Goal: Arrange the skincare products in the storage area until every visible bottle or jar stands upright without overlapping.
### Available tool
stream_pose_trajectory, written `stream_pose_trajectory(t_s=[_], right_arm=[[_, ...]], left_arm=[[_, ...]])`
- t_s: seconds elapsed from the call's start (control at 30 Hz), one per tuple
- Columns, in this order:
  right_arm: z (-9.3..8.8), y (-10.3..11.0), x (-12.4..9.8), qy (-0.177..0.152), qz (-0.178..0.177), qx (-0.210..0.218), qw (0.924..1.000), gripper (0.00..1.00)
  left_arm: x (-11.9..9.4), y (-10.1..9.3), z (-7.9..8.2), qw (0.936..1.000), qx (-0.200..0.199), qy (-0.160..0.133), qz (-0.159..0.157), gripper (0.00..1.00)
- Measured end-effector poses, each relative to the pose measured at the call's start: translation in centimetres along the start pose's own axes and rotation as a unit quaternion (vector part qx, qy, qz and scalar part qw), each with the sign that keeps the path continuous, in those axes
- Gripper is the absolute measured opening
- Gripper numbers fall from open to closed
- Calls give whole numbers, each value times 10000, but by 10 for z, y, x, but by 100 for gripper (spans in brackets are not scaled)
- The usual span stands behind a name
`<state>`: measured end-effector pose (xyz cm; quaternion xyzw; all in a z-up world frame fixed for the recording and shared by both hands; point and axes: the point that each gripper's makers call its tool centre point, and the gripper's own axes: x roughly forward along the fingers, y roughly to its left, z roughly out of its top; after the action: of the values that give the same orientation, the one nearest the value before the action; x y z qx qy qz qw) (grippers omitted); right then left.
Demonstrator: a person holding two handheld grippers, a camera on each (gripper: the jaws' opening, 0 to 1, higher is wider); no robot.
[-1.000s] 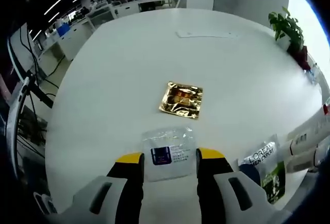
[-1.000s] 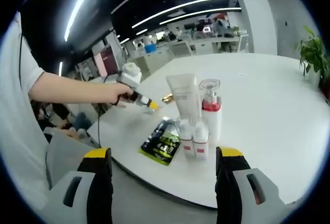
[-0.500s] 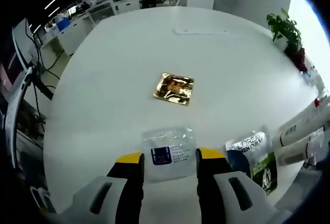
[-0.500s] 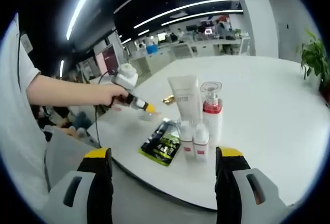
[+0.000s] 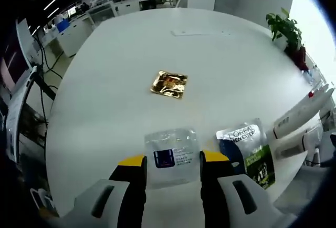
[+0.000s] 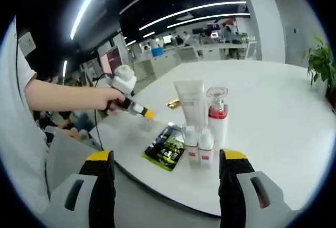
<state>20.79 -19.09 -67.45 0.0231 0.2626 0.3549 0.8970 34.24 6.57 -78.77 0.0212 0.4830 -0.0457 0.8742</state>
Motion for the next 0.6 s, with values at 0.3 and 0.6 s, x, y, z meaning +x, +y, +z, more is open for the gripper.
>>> stream_pose_trajectory(t_s=[0.3, 0.6], right_arm=[[1, 1, 0, -56, 66, -84, 9999, 81], [-1, 7, 0, -39, 191, -255, 9995, 80]], left_arm=[[-11, -6, -18, 9999, -92, 64, -16, 39], [-22, -20, -38, 9998, -104, 131, -96, 39]])
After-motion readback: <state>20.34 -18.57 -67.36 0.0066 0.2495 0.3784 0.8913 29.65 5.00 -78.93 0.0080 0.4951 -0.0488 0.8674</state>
